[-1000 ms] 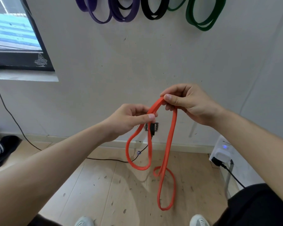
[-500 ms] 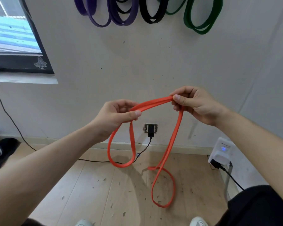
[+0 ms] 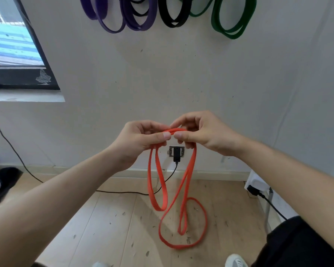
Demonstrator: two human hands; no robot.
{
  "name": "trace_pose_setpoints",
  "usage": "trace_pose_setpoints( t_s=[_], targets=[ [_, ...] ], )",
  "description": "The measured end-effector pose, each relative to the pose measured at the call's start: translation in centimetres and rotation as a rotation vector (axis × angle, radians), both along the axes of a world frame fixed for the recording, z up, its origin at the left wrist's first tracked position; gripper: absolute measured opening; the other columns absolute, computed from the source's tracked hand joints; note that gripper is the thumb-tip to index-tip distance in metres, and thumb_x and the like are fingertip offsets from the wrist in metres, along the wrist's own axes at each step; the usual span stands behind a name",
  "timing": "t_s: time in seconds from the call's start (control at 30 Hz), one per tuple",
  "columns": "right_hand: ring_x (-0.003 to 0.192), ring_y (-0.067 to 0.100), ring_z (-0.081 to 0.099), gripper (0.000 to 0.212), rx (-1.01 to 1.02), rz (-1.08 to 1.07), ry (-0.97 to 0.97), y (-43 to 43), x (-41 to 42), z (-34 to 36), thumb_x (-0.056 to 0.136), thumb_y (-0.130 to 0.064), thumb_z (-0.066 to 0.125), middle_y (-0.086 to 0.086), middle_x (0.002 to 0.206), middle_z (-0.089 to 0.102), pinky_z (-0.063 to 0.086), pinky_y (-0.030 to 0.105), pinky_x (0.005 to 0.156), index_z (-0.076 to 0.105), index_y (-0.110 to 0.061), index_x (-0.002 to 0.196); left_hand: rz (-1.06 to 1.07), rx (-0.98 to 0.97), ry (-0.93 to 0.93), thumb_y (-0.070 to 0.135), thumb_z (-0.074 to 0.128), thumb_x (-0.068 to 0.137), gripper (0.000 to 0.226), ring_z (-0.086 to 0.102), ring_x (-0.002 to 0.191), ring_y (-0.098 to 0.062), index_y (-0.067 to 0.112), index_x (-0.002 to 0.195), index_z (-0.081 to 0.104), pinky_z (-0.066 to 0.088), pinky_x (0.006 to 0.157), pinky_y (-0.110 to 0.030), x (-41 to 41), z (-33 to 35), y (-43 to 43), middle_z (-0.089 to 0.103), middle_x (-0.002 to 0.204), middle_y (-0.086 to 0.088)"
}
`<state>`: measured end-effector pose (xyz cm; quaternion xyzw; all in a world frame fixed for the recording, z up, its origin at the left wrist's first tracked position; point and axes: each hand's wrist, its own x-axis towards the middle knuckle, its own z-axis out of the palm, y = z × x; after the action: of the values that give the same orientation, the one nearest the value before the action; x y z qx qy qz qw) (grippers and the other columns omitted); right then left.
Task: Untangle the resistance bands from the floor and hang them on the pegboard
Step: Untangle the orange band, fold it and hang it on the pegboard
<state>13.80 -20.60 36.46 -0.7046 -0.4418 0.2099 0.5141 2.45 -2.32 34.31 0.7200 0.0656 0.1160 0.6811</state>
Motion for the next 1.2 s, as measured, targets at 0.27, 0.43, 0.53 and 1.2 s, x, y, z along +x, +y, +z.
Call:
trace_pose_setpoints(
  t_s=[0.27,0.43,0.53,1.2],
  targets=[
    [0.06,0.006,0.068,0.018,-0.038,-0.019,-0.057,-0.4,-0.1,-0.1,0.085,-0.006,0.075,0.006,0.074,0.073,0.052,0.02,0.059,0.07,-0.001,0.101,-0.037,0.079,0.095,0.026,0.074,0.078,0.043,0.074,0.098,-0.037,-0.006,0.106,0.069,0.06,0.089,-0.033,-0.4,0.0,0.5,0.076,0.1,-0.023],
    [0.061,0.011,0.068,0.02,-0.074,0.003,-0.125,-0.3,-0.3,0.0,0.086,-0.008,0.075,0.007,0.077,0.075,0.055,0.026,0.063,0.069,-0.009,0.104,-0.093,0.135,0.182,0.036,0.063,0.092,0.046,0.064,0.116,-0.041,-0.007,0.108,0.07,0.05,0.107,-0.048,-0.6,0.6,0.6,0.071,0.113,-0.026],
    [0.064,0.017,0.07,0.019,-0.068,0.031,-0.147,-0.3,-0.5,-0.3,0.087,-0.009,0.074,0.01,0.08,0.076,0.056,0.029,0.065,0.07,-0.013,0.105,-0.118,0.062,0.236,0.027,0.059,0.099,0.037,0.066,0.117,-0.037,-0.008,0.107,0.067,0.05,0.106,-0.042,-0.6,0.6,0.4,0.07,0.115,-0.027],
    [0.062,0.018,0.066,0.017,0.151,-0.048,0.08,0.0,-0.2,-0.8,0.084,-0.011,0.071,0.01,0.079,0.074,0.053,0.025,0.059,0.072,-0.006,0.101,-0.169,0.186,0.275,0.035,0.065,0.094,0.041,0.075,0.102,-0.018,0.002,0.117,0.066,0.056,0.095,-0.036,-0.8,-0.1,0.8,0.079,0.107,-0.005]
  ],
)
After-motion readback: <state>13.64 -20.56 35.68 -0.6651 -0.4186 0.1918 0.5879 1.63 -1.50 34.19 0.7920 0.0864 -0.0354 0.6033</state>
